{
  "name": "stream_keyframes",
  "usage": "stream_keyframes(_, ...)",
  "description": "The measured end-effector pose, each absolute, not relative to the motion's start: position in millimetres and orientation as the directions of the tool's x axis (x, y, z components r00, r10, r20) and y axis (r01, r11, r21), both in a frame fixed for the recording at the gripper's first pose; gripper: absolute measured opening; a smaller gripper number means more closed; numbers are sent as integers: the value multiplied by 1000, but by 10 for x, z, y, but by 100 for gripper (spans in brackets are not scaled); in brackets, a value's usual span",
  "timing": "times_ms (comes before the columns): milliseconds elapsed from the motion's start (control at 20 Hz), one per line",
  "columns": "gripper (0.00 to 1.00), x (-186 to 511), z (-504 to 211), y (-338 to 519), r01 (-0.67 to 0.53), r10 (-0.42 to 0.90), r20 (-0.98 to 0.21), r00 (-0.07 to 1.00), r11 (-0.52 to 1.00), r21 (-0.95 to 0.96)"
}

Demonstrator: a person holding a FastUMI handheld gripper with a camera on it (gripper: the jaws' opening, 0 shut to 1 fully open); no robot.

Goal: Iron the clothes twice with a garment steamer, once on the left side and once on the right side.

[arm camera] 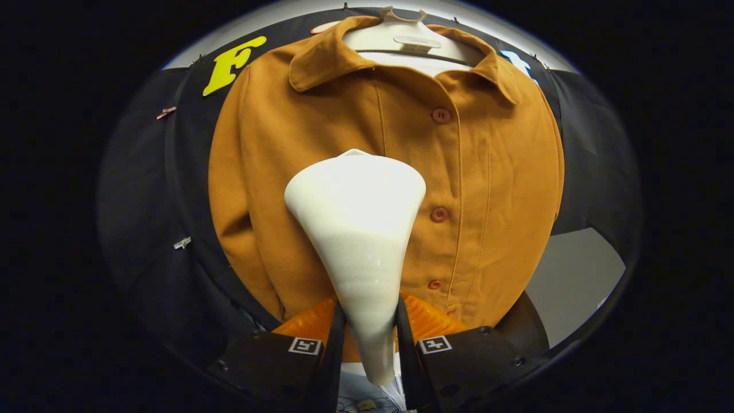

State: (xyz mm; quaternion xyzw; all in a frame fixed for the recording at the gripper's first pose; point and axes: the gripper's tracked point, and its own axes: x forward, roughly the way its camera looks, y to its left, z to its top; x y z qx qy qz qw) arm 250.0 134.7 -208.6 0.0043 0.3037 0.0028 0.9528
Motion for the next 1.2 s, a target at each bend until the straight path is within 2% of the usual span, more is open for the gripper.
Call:
stream_keyframes(700,47,2248,-2836,1436,-6,23,-710,703,1000,25)
stream_keyframes(1200,47,1953,-3458,1356,13,20,-831,556,999,33)
